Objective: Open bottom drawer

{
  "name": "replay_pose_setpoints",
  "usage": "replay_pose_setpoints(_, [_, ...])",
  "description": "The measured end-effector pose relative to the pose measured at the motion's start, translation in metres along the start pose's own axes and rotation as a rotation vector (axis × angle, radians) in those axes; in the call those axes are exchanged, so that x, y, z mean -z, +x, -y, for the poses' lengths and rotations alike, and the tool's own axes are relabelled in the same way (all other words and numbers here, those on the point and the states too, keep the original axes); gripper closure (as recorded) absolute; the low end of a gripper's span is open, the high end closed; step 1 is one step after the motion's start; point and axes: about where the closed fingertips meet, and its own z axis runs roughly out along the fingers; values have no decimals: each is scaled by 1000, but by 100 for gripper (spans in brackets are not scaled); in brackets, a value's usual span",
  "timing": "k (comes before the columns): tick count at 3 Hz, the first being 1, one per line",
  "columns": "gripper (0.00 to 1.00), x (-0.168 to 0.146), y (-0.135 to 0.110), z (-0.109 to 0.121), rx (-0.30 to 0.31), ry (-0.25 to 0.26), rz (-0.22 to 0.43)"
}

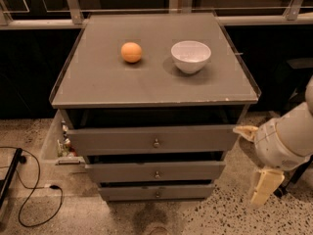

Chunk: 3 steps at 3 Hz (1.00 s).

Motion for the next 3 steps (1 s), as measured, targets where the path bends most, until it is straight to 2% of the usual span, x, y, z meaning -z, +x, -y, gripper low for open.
replay_pose_setpoints(1, [0,-47,22,5,2,-43,43])
replay_pose_setpoints(3, [0,-57,24,3,-2,-64,49])
